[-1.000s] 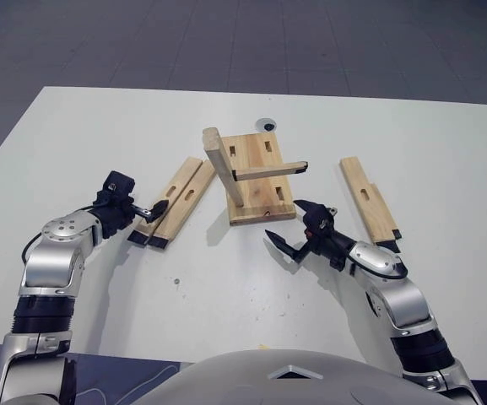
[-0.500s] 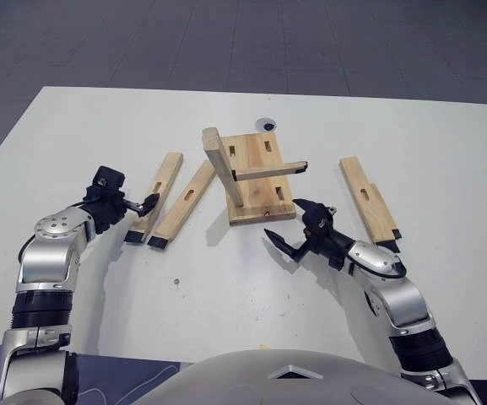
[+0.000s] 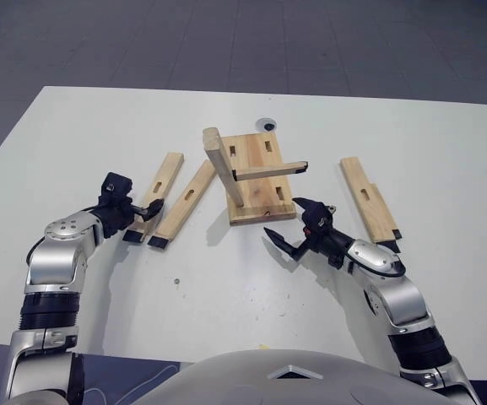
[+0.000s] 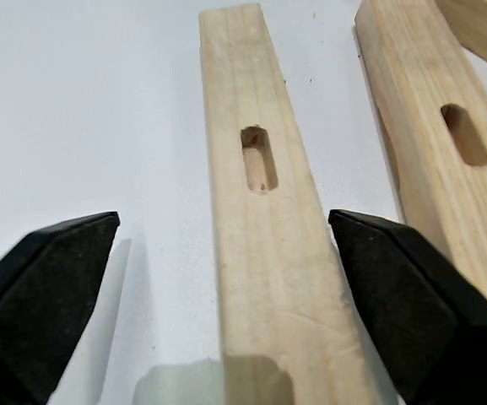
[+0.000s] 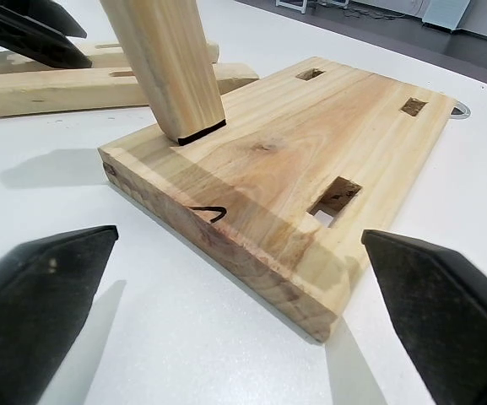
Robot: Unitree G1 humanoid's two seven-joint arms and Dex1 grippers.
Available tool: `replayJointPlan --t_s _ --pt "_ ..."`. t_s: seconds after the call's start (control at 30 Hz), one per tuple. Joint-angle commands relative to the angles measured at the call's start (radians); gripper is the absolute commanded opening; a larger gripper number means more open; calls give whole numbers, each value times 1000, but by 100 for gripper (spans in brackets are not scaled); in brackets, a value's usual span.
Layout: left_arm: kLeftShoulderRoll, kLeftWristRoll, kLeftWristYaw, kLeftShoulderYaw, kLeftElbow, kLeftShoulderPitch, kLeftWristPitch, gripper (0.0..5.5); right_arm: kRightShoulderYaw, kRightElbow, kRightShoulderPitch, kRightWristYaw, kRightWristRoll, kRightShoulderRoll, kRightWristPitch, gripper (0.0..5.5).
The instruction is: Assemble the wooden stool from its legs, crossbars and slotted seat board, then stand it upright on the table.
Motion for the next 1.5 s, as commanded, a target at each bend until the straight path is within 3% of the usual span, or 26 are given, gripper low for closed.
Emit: replayJointPlan --t_s 0.03,0.37,0.53,0.67,0.8,0.97,1.1,1.37,1.5 --pt "23 21 -26 -26 -11 12 35 387 -1 1 -4 -6 -8 1 -2 540" --pt "139 82 -121 -78 21 32 62 215 -18 13 -20 -32 -3 15 12 540" --pt "75 62 -40 -6 8 -45 3 210 -49 38 -44 -49 -3 12 1 540" --pt "9 93 144 86 -51 -185 -110 210 -211 132 -160 -163 24 27 -2 540" --pt "-39 82 230 102 -214 -372 -173 210 -482 170 -428 -235 281 46 90 540" --pt "-32 4 56 -10 -348 -512 -202 210 -666 51 -697 -359 989 139 344 540" --pt "-55 4 -31 -101 -355 -566 -248 210 -610 -18 -740 -461 1277 218 358 540" --pt "-110 -13 -97 -215 -468 -510 -216 210 -513 -27 -700 -657 1379 300 342 540" --pt "-107 6 -103 -228 -476 -504 -215 210 -519 -51 -710 -690 1406 289 315 482"
